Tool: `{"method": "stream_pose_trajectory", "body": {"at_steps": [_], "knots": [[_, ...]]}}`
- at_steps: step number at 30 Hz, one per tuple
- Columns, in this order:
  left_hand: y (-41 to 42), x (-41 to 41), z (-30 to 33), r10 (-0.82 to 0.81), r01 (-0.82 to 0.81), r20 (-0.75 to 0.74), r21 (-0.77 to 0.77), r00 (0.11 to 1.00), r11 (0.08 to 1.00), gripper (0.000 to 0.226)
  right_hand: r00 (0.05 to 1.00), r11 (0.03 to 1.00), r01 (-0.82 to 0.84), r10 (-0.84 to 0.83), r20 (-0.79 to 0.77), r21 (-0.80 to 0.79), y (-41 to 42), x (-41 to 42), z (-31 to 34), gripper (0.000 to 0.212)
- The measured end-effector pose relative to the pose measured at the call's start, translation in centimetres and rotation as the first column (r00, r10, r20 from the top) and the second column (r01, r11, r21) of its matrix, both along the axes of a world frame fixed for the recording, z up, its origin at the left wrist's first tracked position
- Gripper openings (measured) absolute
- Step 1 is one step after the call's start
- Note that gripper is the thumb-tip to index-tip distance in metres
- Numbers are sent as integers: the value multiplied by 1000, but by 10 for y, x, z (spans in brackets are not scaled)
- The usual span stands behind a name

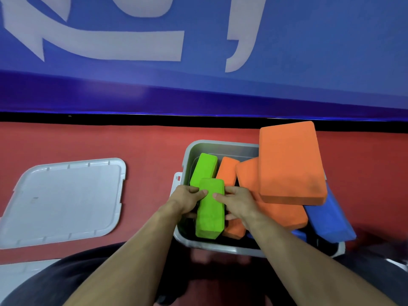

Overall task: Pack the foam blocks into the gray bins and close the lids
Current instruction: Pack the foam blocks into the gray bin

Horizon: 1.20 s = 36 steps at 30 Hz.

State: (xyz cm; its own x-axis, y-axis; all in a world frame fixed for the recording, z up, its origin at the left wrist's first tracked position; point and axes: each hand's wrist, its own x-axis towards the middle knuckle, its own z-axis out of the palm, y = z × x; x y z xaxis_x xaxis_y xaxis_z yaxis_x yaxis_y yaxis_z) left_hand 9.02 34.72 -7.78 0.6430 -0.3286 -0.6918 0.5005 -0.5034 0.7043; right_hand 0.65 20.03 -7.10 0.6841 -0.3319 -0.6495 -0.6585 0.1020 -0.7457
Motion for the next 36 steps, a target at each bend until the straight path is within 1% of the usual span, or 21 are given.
{"method": "stream_pose_trajectory", "body": {"at_steps": [2, 3, 6, 8, 11, 15, 17, 21, 24, 28, 36], "knots": [[2, 2, -2, 20, -21, -49, -16, 999, 1000, 24, 999, 1000, -19, 20, -27, 8, -3, 2, -2, 22], [3, 2, -3, 28, -29, -68, -15, 997, 999, 24, 999, 1000, -25, 26, -40, 14, -2, 3, -4, 25], [8, 0, -9, 47, -48, -120, -7, 992, 999, 23, 996, 999, -46, 45, -83, -6, 5, 4, -6, 47], [10, -3, -16, 60, -61, -135, -1, 989, 998, 24, 995, 999, -42, 40, -88, -17, 11, 3, -10, 54], [9, -6, -28, 77, -74, -131, 24, 988, 997, 24, 995, 1000, -15, 15, -94, 0, 16, 2, -15, 49], [3, -8, -41, 27, -24, -21, 143, 999, 989, 24, 995, 1000, 6, -3, -104, 25, 17, 3, -24, 54], [1, -8, -47, 5, -6, 6, 169, 1000, 986, 27, 993, 999, 13, -9, -114, 39, 16, 3, -27, 54], [-1, -11, -52, 4, -7, 20, 162, 1000, 987, 33, 990, 998, 32, -23, -139, 59, 17, 6, -37, 56], [-2, -10, -59, 56, -51, -29, 141, 998, 989, 37, 988, 994, 53, -39, -153, 92, 17, 8, -46, 55], [-1, -7, -73, 64, -54, -68, 147, 996, 988, 41, 983, 993, 75, -58, -177, 88, 20, 12, -56, 51], [-9, -12, -84, -8, 4, 20, 212, 1000, 977, 40, 975, 996, 44, -25, -221, 81, 18, 16, -78, 46]]}}
